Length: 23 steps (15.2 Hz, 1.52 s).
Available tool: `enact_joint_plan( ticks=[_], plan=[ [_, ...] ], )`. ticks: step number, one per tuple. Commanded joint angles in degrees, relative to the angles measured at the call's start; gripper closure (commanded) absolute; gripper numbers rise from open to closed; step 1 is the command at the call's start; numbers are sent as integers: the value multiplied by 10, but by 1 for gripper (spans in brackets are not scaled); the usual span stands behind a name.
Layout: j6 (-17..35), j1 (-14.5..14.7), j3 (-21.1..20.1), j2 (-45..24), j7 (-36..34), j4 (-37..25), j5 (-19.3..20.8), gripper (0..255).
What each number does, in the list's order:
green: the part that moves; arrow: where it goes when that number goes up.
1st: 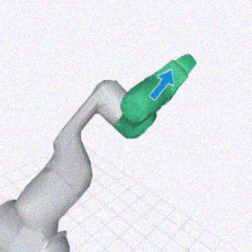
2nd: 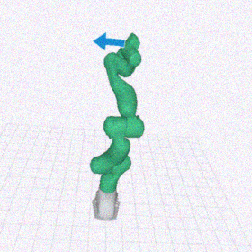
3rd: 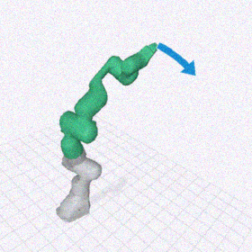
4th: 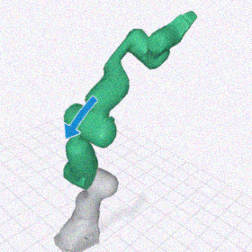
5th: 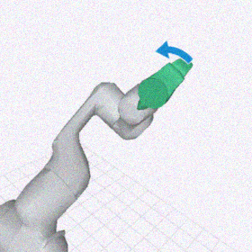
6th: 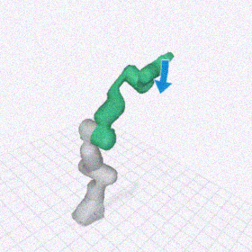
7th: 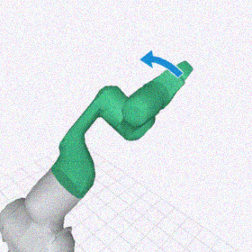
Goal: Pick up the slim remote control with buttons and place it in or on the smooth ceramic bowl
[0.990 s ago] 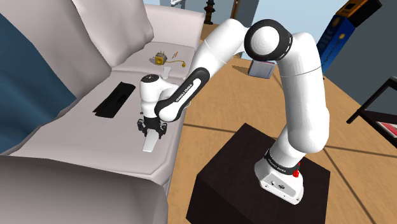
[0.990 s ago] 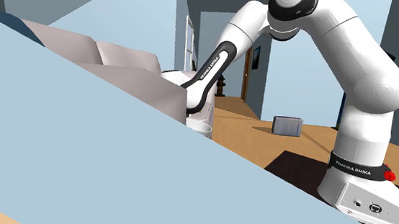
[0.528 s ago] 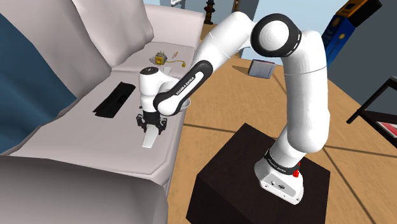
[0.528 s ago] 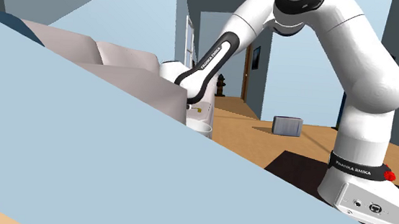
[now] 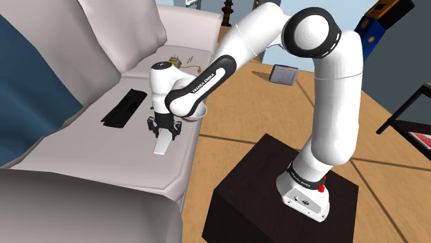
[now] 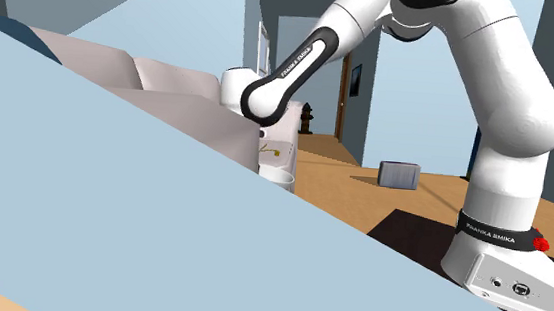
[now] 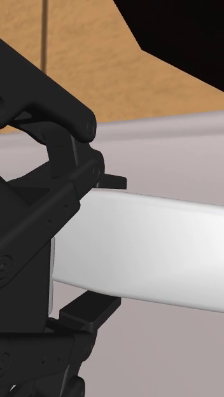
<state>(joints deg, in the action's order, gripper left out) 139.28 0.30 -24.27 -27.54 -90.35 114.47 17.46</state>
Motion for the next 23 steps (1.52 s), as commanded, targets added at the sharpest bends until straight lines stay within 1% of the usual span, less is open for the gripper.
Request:
enact_joint_plan(
  ticks=[1,14,19,23],
  plan=[
    [-12,-4,-6,12,6,-1,-8,255],
    [-88,-23,-31,80,35,-16,-53,255],
    [-90,-68,-14,77,102,-24,-60,255],
    [-97,-101,1,66,153,-43,-62,255]
  ],
)
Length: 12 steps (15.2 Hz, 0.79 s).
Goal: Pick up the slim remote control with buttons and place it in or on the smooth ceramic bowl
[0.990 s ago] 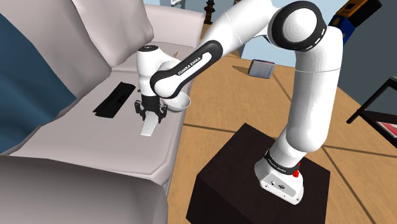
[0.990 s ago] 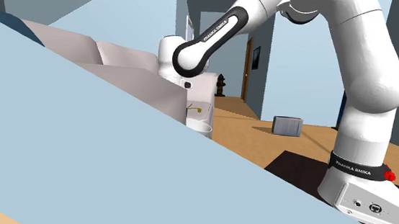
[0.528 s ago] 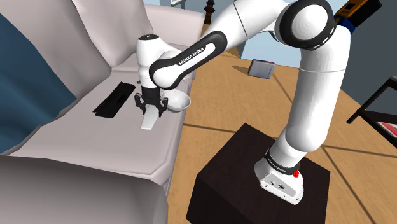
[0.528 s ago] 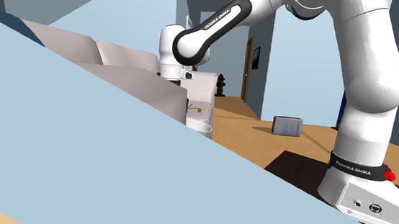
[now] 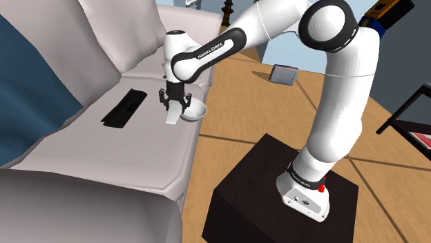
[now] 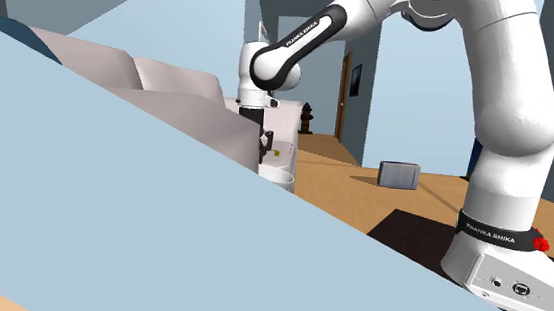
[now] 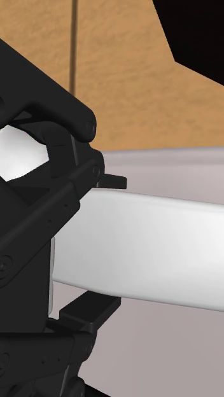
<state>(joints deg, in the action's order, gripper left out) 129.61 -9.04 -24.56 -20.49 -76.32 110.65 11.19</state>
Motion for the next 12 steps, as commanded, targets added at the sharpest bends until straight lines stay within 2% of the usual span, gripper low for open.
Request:
enact_joint_plan(
  ticks=[1,12],
  plan=[
    [-2,-15,8,-8,25,-11,0,255],
    [-46,-88,47,-80,151,-130,3,255]
  ],
)
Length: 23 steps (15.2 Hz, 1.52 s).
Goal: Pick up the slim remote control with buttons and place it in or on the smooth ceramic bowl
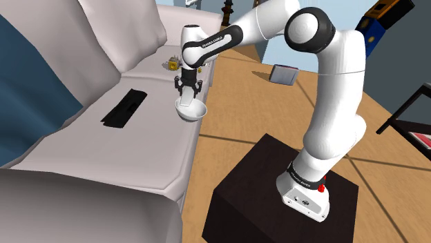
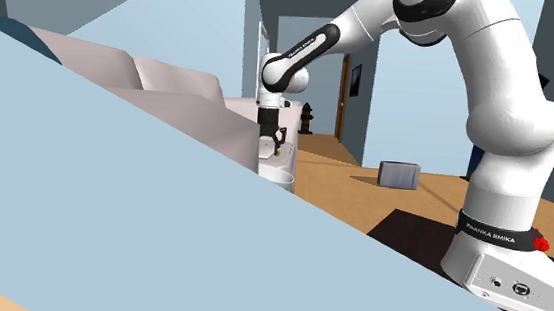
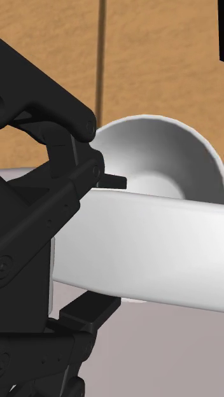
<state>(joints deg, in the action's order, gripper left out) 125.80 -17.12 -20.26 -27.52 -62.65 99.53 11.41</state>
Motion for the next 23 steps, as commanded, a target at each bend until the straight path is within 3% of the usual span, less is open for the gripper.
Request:
enact_joint_plan(
  ticks=[1,14,22,23],
  plan=[
    [-10,-9,5,-13,18,-23,1,255],
    [66,1,21,-73,3,-5,25,255],
    [66,1,21,-73,3,-5,25,255],
    [68,0,21,-72,3,-3,25,0]
  ],
)
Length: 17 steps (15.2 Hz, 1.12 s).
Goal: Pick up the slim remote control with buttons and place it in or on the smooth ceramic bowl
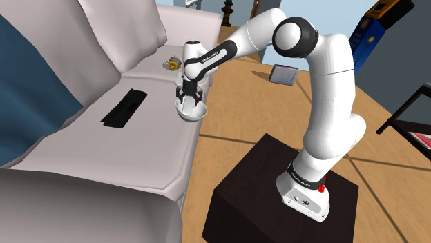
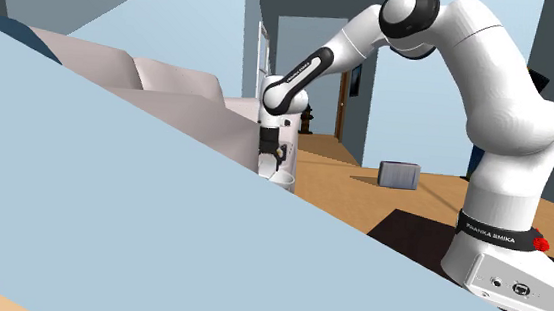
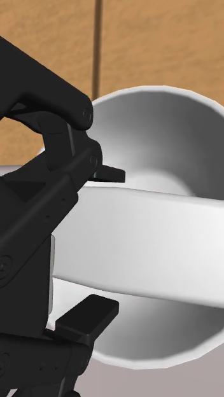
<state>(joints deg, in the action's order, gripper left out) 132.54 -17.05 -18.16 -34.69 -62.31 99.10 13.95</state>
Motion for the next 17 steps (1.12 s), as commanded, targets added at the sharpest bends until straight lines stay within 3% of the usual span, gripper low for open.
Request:
enact_joint_plan(
  ticks=[1,5,9,17],
  plan=[
    [0,-1,1,-1,0,1,0,0],
    [-1,1,0,-2,-1,-1,0,0],
    [-52,-8,-12,43,10,-9,-17,0],
    [-52,-8,-12,43,10,-9,-17,0]
  ],
)
